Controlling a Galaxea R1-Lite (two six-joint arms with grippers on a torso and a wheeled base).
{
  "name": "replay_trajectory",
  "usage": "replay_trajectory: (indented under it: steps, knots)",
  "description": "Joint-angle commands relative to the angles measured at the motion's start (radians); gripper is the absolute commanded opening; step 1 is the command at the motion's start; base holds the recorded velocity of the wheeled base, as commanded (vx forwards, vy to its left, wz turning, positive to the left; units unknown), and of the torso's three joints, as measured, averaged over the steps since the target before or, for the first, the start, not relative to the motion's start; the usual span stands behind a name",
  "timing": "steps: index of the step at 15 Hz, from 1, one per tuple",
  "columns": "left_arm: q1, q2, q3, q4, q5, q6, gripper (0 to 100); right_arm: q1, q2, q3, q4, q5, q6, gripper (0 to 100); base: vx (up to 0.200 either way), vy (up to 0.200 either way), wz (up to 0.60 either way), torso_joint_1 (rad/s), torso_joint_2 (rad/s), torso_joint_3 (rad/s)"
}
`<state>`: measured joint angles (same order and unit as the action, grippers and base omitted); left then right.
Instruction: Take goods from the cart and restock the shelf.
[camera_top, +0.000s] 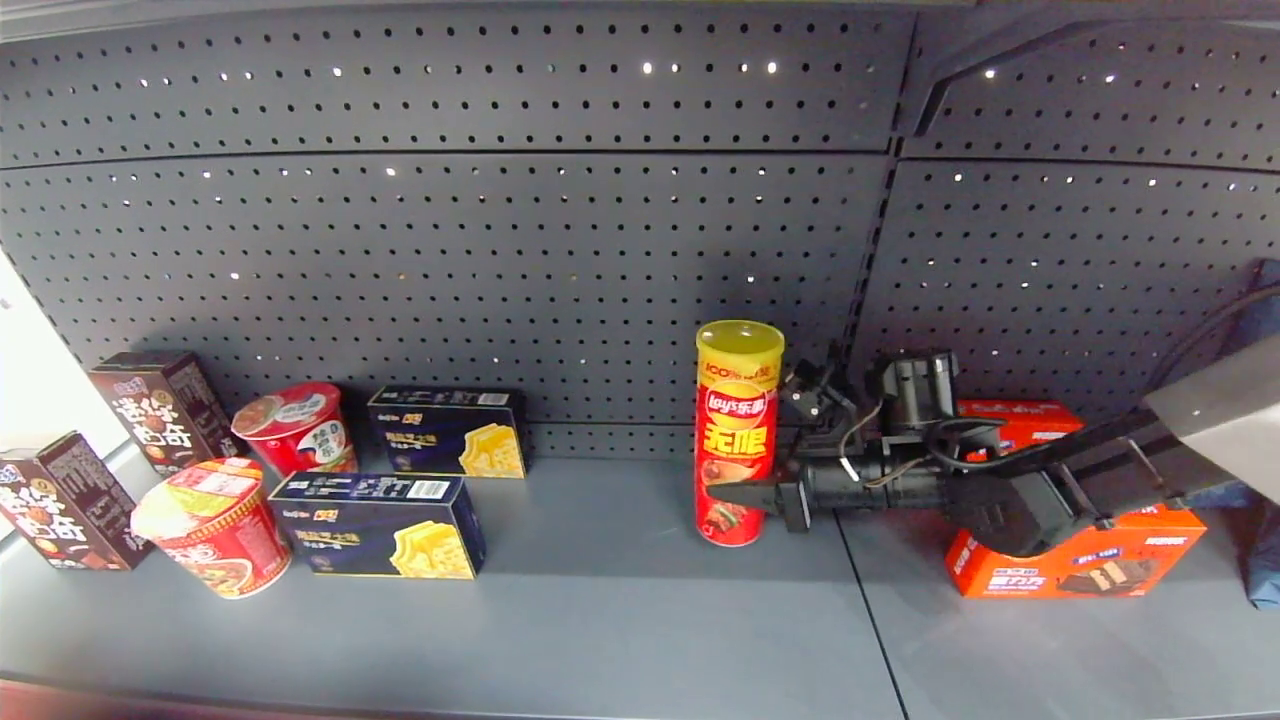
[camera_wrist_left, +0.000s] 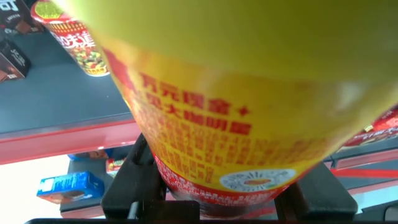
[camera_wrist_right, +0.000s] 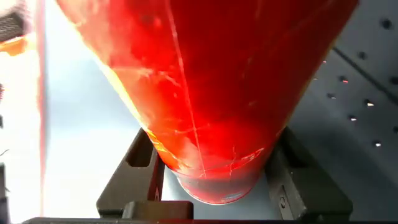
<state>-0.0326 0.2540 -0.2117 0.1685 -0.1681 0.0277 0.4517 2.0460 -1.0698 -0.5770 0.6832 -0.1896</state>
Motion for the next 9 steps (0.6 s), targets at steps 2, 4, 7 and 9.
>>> replay_trajectory:
  steps: [2,4,7,9]
  knots:
    - [-0.003,-0.018,-0.005,-0.003,-0.002,0.0,0,0.068,-0.239,0.18,0.0,-0.036,0.012,0,0.0,0.0,0.0,0.0,0.0,0.0]
    - [-0.004,-0.018,-0.006,-0.004,-0.004,0.0,0,0.094,-0.334,0.272,0.006,-0.039,0.01,0,0.0,0.0,0.0,0.0,0.0,0.0]
    - [-0.023,-0.021,-0.003,-0.003,-0.001,0.0,0,0.105,-0.431,0.393,-0.014,-0.04,0.009,0,0.0,0.0,0.0,0.0,0.0,0.0]
    - [-0.021,-0.024,0.002,0.0,-0.001,0.0,0,0.125,-0.455,0.455,-0.053,-0.04,0.012,0,0.0,0.0,0.0,0.0,0.0,0.0]
